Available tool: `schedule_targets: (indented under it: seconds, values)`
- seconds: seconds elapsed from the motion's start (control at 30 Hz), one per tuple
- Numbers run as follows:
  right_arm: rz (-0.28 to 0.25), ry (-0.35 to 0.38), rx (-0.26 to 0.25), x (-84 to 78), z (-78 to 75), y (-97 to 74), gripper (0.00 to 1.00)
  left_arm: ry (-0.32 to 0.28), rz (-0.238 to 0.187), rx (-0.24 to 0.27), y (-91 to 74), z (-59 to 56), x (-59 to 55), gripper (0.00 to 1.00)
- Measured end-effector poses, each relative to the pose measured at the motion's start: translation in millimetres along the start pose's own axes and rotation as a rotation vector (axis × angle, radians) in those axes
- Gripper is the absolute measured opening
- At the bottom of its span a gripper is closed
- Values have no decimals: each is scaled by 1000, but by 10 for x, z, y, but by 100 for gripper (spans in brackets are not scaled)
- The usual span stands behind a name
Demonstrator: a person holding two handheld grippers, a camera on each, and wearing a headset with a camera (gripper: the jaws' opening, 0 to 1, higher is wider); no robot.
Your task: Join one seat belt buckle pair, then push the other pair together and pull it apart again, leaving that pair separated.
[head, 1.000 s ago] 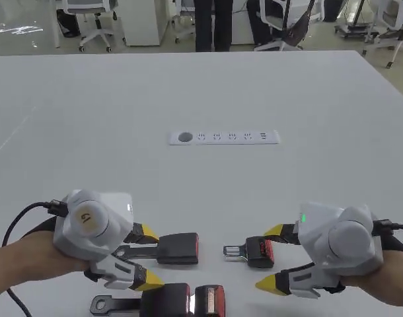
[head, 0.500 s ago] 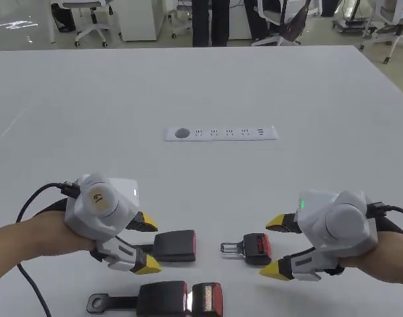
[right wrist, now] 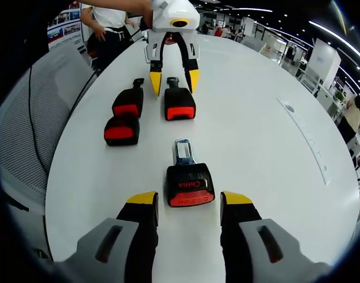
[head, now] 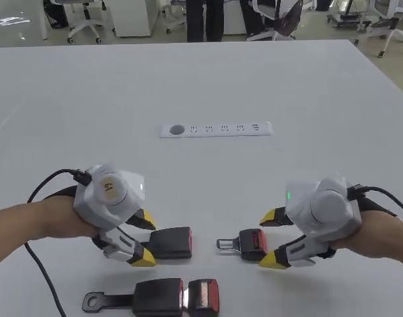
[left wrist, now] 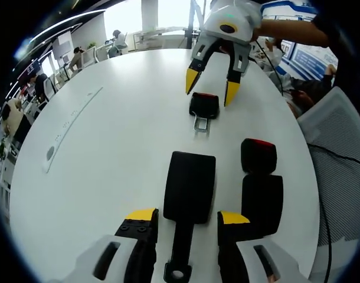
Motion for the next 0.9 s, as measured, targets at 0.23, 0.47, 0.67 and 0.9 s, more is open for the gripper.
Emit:
schedule_targets:
  seconds: [0.23, 0.47, 0.67, 0.9]
  values:
    - [27, -45, 35, -23, -23, 60, 32, 22, 25, -24, 28, 39, -12, 35]
    - [44, -60, 48, -34, -28, 71, 32, 34, 42, -37, 48, 115, -73, 32]
    - [41, -63, 47, -27, -30, 69, 31, 58, 51, -45, 51, 89, -54, 31]
    - [34, -67, 46, 9, -27, 100, 31, 59, 68, -46, 57, 93, -56, 31]
Point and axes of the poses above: the centre of the closed fingertips' face, and the gripper's own axes: y roughly forward along the fingers, z roughly to its left, x roughly out of its top, the point moved 6 cm from there along -y, roughly backward along the fingers, and after that the axes turned 4 degrees about -z, right-handed, at the moved point
